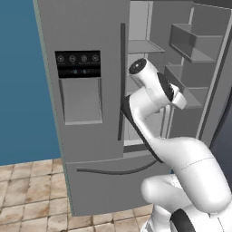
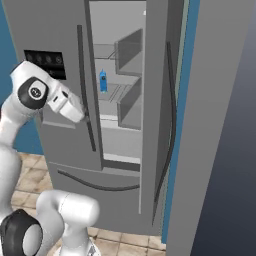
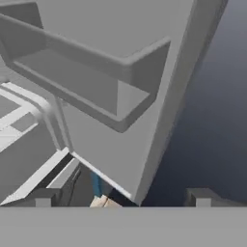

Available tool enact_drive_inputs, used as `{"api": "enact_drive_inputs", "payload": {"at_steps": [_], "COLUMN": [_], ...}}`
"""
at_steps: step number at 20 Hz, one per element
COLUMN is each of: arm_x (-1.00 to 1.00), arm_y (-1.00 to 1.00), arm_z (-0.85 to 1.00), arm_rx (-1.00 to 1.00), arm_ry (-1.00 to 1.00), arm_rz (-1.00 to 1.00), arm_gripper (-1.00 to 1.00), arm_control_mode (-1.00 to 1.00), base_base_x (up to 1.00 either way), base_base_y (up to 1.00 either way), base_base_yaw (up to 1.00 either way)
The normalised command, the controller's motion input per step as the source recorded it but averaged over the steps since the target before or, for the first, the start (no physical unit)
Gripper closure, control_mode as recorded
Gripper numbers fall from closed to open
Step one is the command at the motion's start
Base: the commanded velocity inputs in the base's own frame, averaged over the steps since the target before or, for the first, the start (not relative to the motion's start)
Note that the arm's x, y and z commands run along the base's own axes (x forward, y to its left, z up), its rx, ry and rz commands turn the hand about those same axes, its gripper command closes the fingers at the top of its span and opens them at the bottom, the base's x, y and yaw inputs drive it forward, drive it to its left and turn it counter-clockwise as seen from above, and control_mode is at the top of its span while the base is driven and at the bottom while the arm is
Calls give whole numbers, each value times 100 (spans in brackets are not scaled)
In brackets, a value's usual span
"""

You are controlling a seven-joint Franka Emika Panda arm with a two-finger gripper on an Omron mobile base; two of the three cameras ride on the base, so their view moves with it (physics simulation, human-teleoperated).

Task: Take the lemon wedge from the fridge and place it on the plate with fish on the dining counter.

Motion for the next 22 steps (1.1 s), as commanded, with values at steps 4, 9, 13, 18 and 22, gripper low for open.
{"api": "enact_drive_inputs", "payload": {"at_steps": [4,9,13,18,22], "arm_x": [-27,-4,0,25,67], "arm_y": [96,51,12,15,26], "arm_z": [0,0,0,0,6], "arm_rx": [3,16,0,0,0], "arm_ry": [7,10,1,0,0], "arm_rz": [62,65,19,2,0], "arm_gripper": [-100,-100,-100,-100,-100], "arm_control_mode": [-100,-100,-100,-100,-100], "base_base_x": [0,0,0,0,0], "base_base_y": [0,0,0,0,0], "base_base_yaw": [0,0,0,0,0]}}
